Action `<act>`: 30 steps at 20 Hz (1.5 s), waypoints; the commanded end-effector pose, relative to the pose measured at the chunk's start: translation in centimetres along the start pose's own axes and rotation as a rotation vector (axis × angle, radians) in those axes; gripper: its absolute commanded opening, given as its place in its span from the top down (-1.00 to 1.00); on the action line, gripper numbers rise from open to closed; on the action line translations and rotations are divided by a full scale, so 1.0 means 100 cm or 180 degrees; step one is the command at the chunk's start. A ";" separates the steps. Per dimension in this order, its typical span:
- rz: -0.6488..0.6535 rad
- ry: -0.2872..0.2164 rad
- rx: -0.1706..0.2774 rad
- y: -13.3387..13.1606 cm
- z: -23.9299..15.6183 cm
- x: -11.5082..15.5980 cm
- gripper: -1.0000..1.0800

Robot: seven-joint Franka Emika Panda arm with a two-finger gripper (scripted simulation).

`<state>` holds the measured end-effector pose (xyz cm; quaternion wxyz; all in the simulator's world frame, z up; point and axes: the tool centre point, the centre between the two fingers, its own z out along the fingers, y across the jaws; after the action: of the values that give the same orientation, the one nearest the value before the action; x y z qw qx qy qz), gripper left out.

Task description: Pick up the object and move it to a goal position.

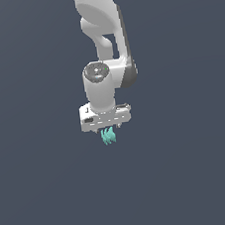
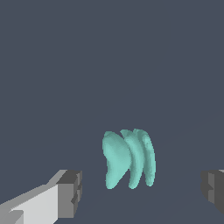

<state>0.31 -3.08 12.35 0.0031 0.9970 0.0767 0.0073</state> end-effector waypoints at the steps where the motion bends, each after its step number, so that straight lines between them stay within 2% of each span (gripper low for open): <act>1: -0.0119 -0.0017 0.0008 0.001 0.014 -0.004 -0.92; 9: -0.0291 -0.0043 0.0025 0.002 0.034 -0.012 -0.92; 14: -0.0278 -0.0046 0.0025 0.002 0.036 -0.012 -0.92; 23: -0.0291 -0.0044 0.0026 0.002 0.077 -0.014 -0.92; 28: -0.0293 -0.0044 0.0026 0.002 0.084 -0.013 -0.92; 29: -0.0293 -0.0044 0.0026 0.002 0.084 -0.013 1.00; 30: -0.0293 -0.0044 0.0026 0.002 0.084 -0.013 1.00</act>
<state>-0.82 -3.53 4.02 0.0000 0.9925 0.1223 -0.0001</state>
